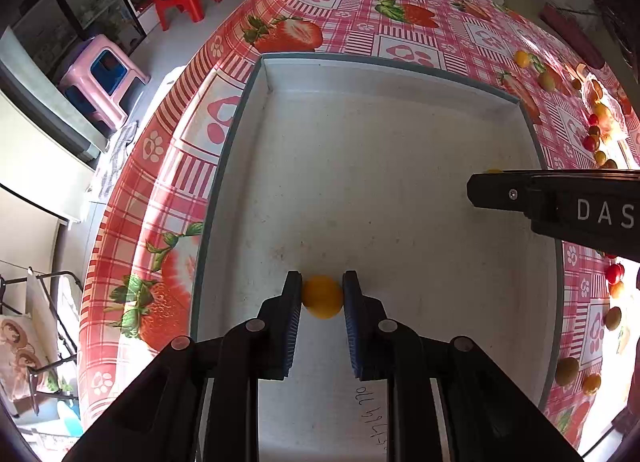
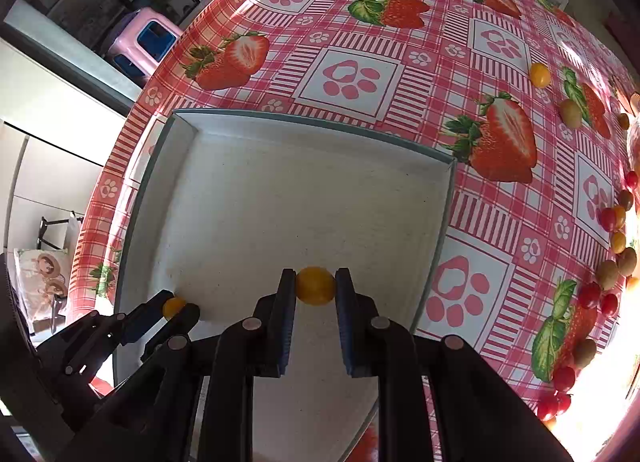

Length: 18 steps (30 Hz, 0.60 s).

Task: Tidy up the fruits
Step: 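Carry both held yellow tomatoes over the white tray, then open the left gripper over the tray while the right gripper releases its tomato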

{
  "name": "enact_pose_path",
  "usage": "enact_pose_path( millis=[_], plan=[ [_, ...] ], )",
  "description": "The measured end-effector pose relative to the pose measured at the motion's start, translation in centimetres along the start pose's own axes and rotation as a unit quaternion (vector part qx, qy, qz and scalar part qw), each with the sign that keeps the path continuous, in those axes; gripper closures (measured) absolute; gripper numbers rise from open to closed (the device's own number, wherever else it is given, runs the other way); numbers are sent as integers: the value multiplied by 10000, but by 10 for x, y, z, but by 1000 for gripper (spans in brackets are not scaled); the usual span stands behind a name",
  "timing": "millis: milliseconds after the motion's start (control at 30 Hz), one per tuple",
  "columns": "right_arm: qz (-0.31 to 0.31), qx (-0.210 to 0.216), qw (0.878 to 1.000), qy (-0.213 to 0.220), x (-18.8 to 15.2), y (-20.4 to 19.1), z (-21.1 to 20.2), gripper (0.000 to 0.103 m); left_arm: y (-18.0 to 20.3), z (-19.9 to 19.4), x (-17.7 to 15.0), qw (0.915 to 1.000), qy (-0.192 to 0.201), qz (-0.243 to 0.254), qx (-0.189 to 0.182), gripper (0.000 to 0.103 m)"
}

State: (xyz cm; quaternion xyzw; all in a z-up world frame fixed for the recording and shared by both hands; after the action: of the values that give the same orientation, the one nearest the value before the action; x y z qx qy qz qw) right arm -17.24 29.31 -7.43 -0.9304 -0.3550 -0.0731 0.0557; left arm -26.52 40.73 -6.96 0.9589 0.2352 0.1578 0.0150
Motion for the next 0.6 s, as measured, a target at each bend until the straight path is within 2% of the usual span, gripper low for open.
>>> enact_pose_path(
  millis=[167,400,433,467,500,533,600],
  plan=[
    [-22,-111,9998,-181,-1,2,16,81,0,0,1,10000,13,38,11,81],
    [-72,-113,9998,-132,0,2,21,81,3,0,1,9997,26,214,91,80],
    [-91,-104,9998,-136,1,3,23,81,2,0,1,9997,27,229,102,72],
    [-108,-92,9998,-138,1,3,23,80,2,0,1,9996,23,246,147,60],
    [-111,-83,9998,-134,1,3,22,80,0,-1,2,9993,41,258,249,29],
    [-110,-81,9998,-124,2,3,21,77,-2,-4,3,9990,151,269,316,23],
    [-90,-67,9999,-65,2,9,13,64,-1,-8,6,9987,239,333,301,23]
  ],
)
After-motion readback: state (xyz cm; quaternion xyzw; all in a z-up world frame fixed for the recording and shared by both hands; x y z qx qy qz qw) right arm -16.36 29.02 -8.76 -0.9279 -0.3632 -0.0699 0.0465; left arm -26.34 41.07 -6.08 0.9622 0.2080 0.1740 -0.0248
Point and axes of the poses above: each gripper's, at about its wrist camera, not at the fingertips, and z roughly the way its jaws point, y to its right, x to its top, the point moved 9 cm from there along z, roughly the way its jaws point, and after that the axes turned 7 degrees about -x, right-handed, at the moved point
